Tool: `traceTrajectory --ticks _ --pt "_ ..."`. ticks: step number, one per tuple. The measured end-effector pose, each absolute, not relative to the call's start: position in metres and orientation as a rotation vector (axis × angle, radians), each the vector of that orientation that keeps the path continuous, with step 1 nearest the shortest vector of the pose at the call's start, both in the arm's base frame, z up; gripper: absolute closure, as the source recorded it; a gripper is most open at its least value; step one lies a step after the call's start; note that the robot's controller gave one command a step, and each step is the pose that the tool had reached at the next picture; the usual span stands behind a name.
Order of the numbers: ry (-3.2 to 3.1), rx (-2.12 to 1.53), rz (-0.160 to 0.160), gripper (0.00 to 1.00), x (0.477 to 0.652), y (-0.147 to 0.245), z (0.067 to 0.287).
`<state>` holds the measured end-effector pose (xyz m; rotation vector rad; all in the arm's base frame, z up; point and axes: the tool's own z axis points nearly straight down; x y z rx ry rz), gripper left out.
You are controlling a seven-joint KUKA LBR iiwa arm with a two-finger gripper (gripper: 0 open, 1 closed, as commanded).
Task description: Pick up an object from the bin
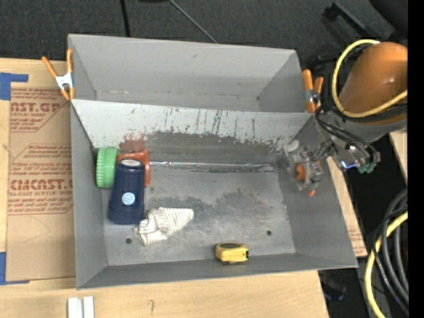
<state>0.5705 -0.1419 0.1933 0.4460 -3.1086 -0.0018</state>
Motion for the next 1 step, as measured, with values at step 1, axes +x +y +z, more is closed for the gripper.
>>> traceTrajectory --ticks 1 --pt "-3.108 0.489 0.002 1.00 0.5581 -0.1277 0.2368"
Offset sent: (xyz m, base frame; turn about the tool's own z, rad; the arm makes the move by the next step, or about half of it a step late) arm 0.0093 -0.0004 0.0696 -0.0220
